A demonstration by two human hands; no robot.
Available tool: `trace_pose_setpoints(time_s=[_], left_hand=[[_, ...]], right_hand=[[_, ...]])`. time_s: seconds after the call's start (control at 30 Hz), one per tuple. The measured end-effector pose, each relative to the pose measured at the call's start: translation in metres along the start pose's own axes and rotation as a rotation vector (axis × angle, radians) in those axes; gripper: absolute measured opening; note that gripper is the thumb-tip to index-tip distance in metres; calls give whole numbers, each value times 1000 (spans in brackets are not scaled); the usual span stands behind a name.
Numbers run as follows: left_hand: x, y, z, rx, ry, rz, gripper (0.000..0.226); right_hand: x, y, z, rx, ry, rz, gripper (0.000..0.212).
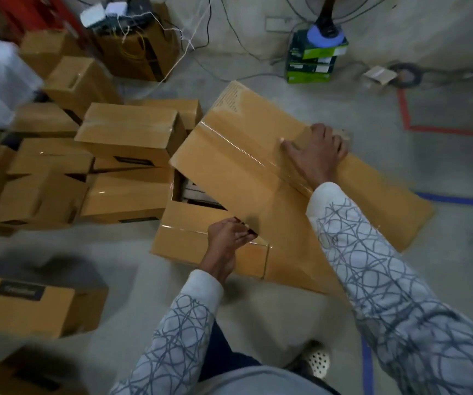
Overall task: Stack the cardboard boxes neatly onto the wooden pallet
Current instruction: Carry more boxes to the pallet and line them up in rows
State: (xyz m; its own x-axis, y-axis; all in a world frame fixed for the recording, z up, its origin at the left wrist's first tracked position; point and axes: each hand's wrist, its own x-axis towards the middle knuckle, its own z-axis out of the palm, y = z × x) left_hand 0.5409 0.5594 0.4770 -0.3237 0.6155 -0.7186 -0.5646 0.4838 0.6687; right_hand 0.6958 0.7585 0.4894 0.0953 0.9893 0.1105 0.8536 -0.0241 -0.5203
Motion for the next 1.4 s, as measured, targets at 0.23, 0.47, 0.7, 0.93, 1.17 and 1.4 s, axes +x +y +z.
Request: trace_pose_setpoints(time_s=[0.23,0.47,0.7,0.93,1.17,1.4], left_hand=[[201,96,-33,-45,-107,-197,27],[411,44,-20,-241,75,-343,32],[534,-53,-13,-280,168,-423,35],[587,-78,-16,-214,243,-477,15],[618,-74,-24,-25,169,-473,9],[620,-55,-75,1088,163,286,24]], right_hand=[[123,-92,162,-125,-37,-18,80],[202,-56,356,-171,-105,-19,84],[219,12,510,-222,-198,-174,82],[225,50,597,-217,-319,-160,82],[193,87,641,-164,-536,-175,77],[78,129,597,79,-217,117,69]])
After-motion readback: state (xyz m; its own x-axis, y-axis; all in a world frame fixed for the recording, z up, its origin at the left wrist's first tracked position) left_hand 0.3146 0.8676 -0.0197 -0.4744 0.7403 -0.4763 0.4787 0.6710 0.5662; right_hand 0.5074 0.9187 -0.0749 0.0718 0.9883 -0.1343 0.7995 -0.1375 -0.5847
